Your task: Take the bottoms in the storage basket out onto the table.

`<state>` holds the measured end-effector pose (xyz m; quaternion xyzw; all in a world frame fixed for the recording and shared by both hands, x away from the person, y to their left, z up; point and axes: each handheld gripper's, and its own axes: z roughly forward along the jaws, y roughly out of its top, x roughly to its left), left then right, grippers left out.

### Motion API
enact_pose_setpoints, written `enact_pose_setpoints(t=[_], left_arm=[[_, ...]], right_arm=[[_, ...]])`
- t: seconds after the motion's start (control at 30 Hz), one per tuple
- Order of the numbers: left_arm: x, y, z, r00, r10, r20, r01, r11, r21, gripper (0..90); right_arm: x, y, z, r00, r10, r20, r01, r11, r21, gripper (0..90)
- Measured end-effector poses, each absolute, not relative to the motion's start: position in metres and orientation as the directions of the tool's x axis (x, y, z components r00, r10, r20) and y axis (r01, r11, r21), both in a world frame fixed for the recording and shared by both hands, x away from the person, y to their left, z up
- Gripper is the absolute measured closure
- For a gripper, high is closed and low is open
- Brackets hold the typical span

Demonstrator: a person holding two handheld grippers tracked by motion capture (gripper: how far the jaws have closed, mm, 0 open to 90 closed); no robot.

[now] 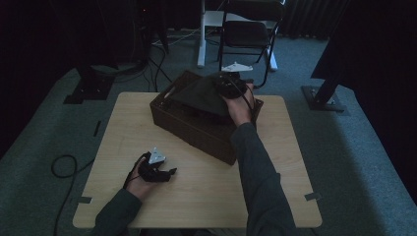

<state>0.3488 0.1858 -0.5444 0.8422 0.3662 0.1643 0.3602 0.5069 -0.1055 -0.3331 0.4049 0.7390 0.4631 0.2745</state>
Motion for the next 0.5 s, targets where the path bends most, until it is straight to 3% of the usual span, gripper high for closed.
enact_pose_setpoints(t=[0.5], left_arm=[[0.347,0.184,-0.544,0.686,0.728,0.013,0.495,-0.479,0.725,32.8]], right_arm=[[0.501,-0.099,-0.317,-0.538,0.842,-0.036,0.305,0.235,0.923,73.6]])
